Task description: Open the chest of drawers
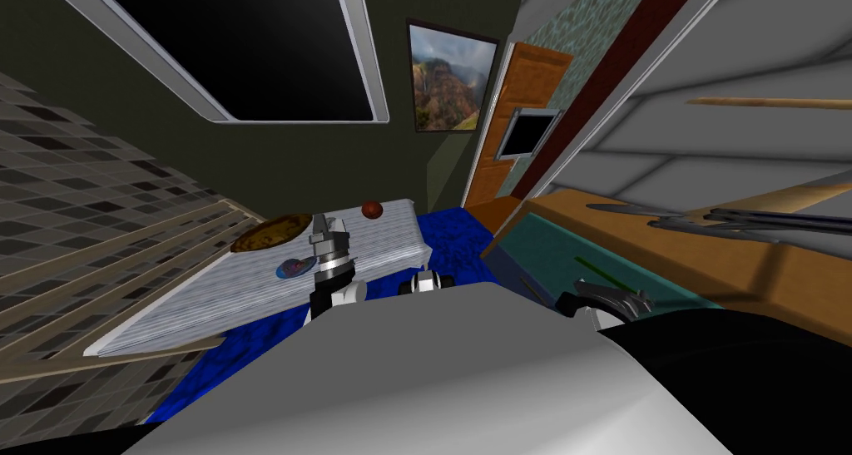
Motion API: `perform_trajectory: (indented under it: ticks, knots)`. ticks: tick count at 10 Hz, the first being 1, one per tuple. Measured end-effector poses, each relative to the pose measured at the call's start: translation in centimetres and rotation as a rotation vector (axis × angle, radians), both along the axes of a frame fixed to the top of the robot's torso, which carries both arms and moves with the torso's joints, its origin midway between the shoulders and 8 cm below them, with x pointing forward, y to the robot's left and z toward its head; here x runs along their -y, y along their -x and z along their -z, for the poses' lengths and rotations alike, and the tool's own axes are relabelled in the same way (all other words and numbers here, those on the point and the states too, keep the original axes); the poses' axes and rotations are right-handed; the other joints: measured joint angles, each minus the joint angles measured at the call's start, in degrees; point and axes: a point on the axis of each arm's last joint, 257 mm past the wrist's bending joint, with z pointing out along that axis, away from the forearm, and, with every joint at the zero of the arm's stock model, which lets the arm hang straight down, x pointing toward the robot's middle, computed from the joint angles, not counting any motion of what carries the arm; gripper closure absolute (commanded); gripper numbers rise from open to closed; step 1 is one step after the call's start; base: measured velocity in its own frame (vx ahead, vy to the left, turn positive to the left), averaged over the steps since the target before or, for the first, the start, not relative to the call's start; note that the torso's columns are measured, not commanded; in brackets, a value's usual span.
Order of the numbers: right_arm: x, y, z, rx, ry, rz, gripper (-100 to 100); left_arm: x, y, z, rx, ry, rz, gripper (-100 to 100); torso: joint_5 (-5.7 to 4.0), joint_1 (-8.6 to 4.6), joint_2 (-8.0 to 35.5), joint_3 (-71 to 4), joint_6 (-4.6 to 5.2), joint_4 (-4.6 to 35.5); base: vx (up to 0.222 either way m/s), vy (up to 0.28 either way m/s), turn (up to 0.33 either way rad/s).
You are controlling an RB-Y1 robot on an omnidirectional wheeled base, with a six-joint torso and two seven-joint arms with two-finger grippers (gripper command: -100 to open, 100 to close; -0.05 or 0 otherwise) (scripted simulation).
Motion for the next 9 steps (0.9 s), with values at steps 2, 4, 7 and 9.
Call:
perform_trajectory:
  ticks: [2, 4, 7, 9]
  knots:
    - [-0.15, -0.44, 0.28, -0.001, -0.003, 0.002, -100, 0.0, 0.0, 0.0, 0.0, 0.0, 0.0, 0, 0.12, 0.34, 0.0, 0.0, 0.0, 0.0, -0.005, -0.206, 0.015]
    - [-0.15, -0.69, 0.47, -0.002, -0.004, 0.004, -100, 0.01, 0.0, 0.0, 0.0, 0.0, 0.0, 0, 0.2, 0.72, 0.0, 0.0, 0.01, 0.0, 0.011, -0.103, 0.011]
    - [-0.3, -0.88, 0.79, -0.002, -0.009, 0.005, 100, 0.01, 0.0, 0.0, 0.0, 0.0, 0.0, 0, 0.19, 0.56, 0.0, 0.0, 0.02, 0.0, 0.009, 0.011, 0.016]
    - [-0.28, -0.61, 0.78, -0.008, -0.009, 0.003, 100, 0.02, 0.0, -0.01, 0.0, 0.001, 0.0, 0, 0.35, 0.95, 0.3, 0.2, 0.09, 0.1, -0.006, 0.181, -0.013]
